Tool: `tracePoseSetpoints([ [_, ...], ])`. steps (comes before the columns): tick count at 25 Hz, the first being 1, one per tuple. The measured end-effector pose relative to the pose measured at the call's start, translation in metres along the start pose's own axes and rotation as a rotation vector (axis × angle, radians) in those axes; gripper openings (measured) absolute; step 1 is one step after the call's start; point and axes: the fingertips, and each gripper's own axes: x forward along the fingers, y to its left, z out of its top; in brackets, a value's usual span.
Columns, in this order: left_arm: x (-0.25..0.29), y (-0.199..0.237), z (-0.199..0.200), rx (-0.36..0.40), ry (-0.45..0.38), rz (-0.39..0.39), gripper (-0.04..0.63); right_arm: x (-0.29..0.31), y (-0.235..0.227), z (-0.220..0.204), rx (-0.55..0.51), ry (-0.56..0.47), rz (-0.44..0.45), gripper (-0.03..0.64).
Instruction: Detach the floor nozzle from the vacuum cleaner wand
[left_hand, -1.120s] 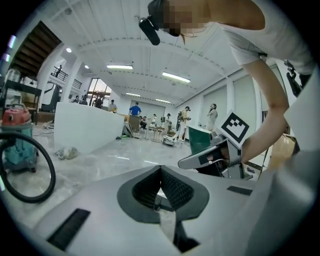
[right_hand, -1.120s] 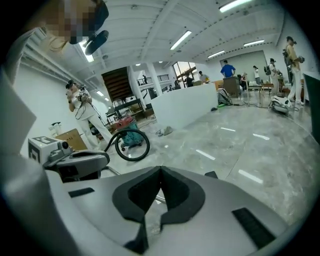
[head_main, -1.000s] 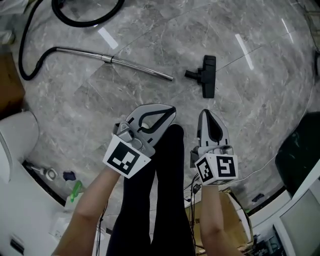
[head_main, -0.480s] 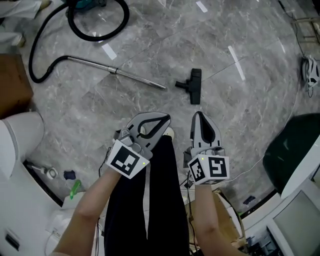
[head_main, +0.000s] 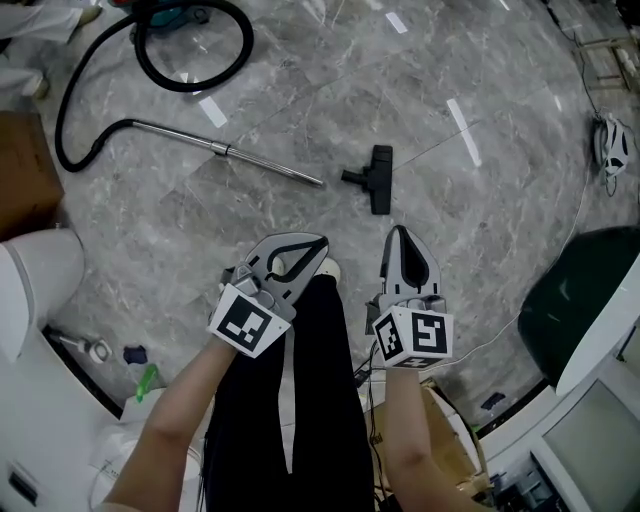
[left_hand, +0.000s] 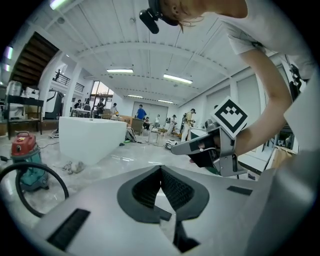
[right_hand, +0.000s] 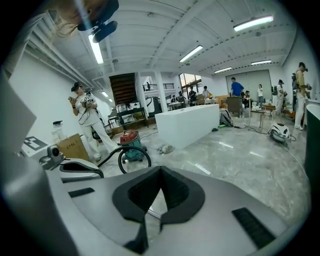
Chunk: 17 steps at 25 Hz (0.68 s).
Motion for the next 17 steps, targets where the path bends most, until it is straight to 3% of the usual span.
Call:
tracePoseSetpoints([
  [9,0.003,0.001,0.001,0.025,0.028,-0.01,0.009,-0.003,0.002,-0.001,0.01,0.004,-0.003,0.015],
  [17,0.006,-0.008,-0.008,-0.042,0.044,-0.064,0.009,-0.002,-0.008,-0.005,0.018,0.01,-0.017,0.015],
])
